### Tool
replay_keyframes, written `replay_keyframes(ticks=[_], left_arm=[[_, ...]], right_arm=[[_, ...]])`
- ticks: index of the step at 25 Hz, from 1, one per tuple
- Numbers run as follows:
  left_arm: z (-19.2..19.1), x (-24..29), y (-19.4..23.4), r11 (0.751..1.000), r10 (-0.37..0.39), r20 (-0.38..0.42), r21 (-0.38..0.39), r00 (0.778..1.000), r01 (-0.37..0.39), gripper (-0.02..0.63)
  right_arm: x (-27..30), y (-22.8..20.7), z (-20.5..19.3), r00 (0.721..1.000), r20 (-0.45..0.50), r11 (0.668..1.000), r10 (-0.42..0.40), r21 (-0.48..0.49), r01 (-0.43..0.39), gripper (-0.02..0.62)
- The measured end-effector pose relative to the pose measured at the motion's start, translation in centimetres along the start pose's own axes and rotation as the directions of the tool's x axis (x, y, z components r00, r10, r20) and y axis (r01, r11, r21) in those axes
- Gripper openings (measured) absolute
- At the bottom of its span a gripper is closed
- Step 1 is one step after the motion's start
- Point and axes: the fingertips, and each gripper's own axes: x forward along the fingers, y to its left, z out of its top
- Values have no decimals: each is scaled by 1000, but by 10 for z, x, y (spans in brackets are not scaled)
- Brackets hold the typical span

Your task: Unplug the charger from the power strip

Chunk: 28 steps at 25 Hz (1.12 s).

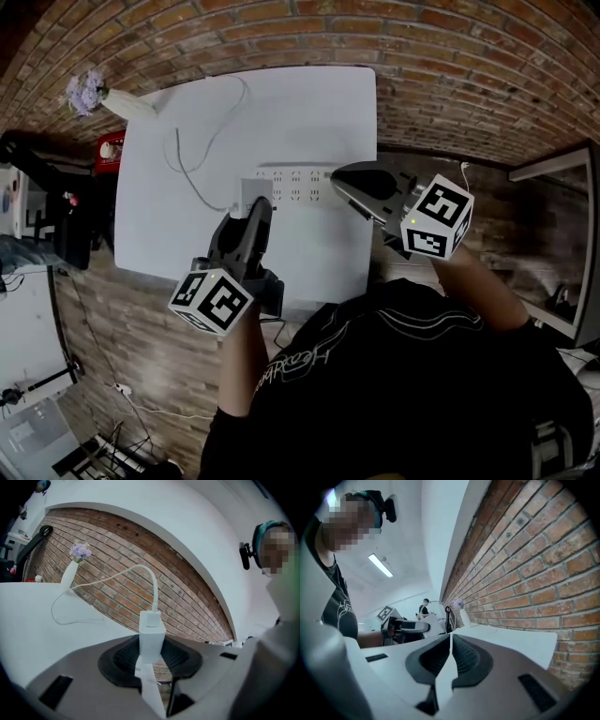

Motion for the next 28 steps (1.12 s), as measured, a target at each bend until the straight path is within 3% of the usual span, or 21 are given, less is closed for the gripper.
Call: replay_keyframes(ticks=[8, 16, 28], left_arm=[[-12, -45, -61, 999, 37, 71, -2, 997, -37, 135], [-39, -82, -111, 986, 100, 52, 125, 994, -106, 135], [-82, -131, -179, 980, 90, 39, 175, 995, -95, 135]], right_arm=[[-64, 48, 15, 999, 19, 998, 45, -41, -44, 8], [-109, 88, 7, 998, 10, 995, 68, -71, -67, 8], [-157, 150, 2, 989, -8, 981, 149, -124, -148, 6]])
